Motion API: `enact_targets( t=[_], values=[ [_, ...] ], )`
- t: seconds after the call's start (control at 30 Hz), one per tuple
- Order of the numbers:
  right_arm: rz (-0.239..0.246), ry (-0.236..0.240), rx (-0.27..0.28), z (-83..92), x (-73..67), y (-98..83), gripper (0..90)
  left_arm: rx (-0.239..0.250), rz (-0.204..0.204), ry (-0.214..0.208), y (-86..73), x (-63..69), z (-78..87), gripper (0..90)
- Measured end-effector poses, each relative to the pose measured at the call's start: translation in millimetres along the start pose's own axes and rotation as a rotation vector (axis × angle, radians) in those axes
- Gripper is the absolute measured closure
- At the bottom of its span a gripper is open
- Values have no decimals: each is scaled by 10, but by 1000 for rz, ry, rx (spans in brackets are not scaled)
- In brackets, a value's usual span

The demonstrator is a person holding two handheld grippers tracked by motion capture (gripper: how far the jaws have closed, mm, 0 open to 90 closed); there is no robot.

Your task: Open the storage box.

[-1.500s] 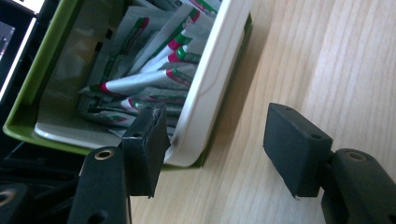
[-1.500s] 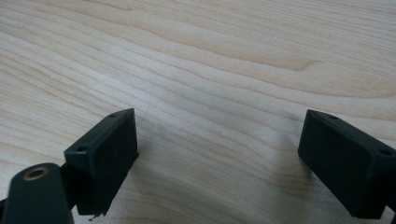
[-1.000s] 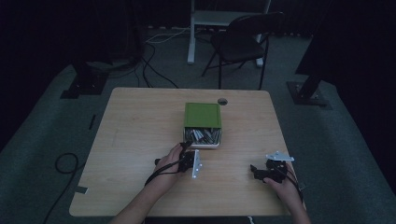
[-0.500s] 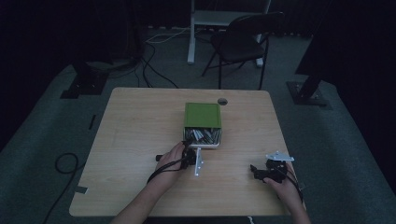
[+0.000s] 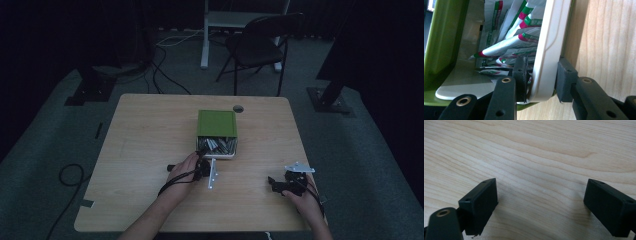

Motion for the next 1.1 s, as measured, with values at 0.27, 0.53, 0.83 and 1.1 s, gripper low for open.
enact_targets(
  t=[0.27, 0.53, 0.83, 1.1],
  values=[
    [0, 0, 0, 0, 0, 0, 114, 5, 0, 26, 14, 39, 35, 678],
    [0, 0, 0, 0, 0, 0, 114, 6, 4, 22, 35, 84, 99, 680],
    [0, 0, 0, 0, 0, 0, 114, 1, -1, 7, 72, 136, 182, 684],
    [0, 0, 0, 0, 0, 0, 114, 0, -12, -4, 76, 180, 258, 687]
  ],
)
Point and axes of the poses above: each handheld gripper's, and its own axes: z roughly backward along the jaws, y roughly out of its top, x roughly to its right, the point moved 7 cm from there along -z, roughly forward along the jaws, and after that the axes turned 3 degrees about -y, right-handed, at the moved point
